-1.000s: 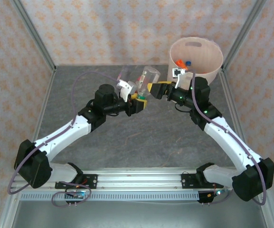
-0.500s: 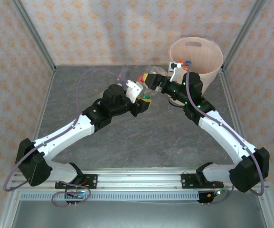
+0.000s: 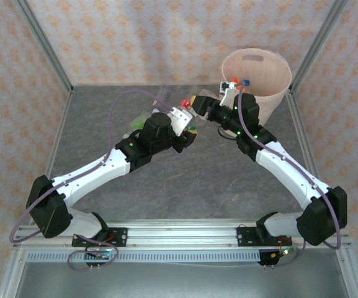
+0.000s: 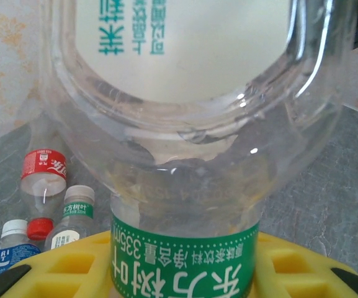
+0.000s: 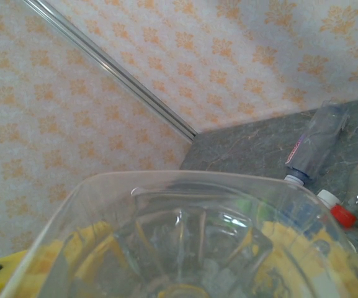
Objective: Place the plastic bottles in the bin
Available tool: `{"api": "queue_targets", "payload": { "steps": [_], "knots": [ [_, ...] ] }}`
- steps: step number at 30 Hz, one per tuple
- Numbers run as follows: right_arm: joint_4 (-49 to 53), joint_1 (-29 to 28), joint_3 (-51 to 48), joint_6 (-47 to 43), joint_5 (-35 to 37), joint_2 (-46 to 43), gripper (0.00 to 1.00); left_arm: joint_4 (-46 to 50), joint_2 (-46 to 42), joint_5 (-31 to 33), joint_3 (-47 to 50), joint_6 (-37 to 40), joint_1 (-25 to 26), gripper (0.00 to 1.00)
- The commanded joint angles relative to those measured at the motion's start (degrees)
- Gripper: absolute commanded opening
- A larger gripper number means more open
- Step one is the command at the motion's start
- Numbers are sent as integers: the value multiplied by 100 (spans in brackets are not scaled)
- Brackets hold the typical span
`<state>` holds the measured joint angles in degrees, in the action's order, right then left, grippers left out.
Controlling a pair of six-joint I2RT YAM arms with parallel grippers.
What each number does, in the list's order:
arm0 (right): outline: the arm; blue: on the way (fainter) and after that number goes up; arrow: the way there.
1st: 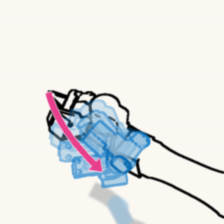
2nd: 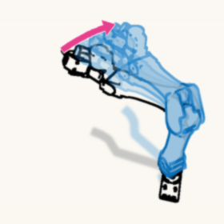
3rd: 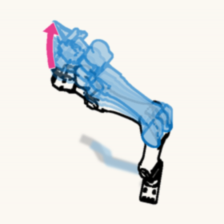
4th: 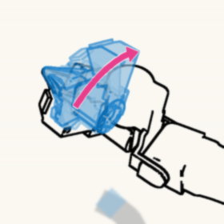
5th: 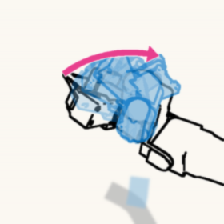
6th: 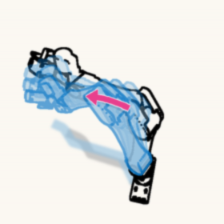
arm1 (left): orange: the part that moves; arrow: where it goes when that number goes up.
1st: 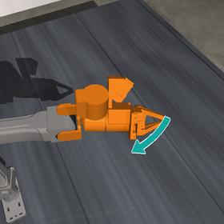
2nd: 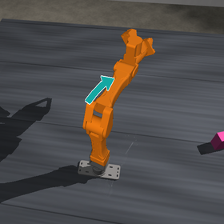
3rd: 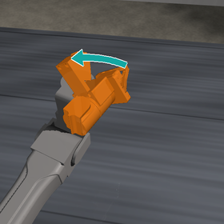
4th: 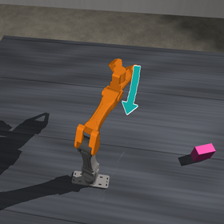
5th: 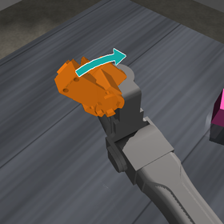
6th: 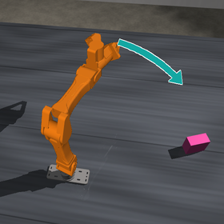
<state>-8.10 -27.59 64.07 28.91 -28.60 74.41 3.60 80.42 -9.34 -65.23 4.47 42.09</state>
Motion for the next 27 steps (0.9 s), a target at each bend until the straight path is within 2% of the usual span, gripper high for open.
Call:
{"api": "queue_targets", "payload": {
  "steps": [1, 3, 4, 5, 7, 9, 11, 12, 13, 16, 22, 25, 27],
  "knots": [
    [-217, -1, 24, -67, 19, -244, 51, -53, 44, 389, -175, -82, -16, 20],
    [-236, 0, 44, -94, -5, -230, 46, -77, 35, 384, -171, -129, -16, 32],
    [-236, -2, 65, -99, 1, -225, 43, -90, 35, 405, -172, -167, -16, 41],
    [-224, -2, 90, -121, 13, -225, 40, -116, 31, 426, -151, -217, -21, 57],
    [-160, 0, 158, -220, 97, -245, 34, -292, -45, 400, -17, -312, -42, 79],
    [23, -4, 265, -420, 257, -293, 25, -609, -206, 354, 240, -399, -67, 90],
    [311, -3, 416, -716, 577, -343, 11, -886, -420, 448, 517, -454, -82, 99],
    [430, 8, 475, -823, 747, -349, 1, -974, -541, 507, 626, -488, -90, 100],
    [534, 15, 564, -933, 934, -370, 0, -1074, -673, 621, 754, -533, -87, 100],
    [780, 65, 821, -1296, 1304, -374, 0, -1360, -1090, 1150, 1173, -774, -98, 100],
    [823, 271, 1259, -1826, 1987, -374, 0, -1415, -1944, 2872, 2005, -1392, -156, 100],
    [766, 481, 1486, -1914, 2060, -279, 0, -1252, -2333, 3492, 2427, -1976, -266, 100],
    [800, 642, 1702, -1986, 2010, -191, 0, -1141, -2591, 3688, 2674, -2314, -377, 100]
  ]
}}
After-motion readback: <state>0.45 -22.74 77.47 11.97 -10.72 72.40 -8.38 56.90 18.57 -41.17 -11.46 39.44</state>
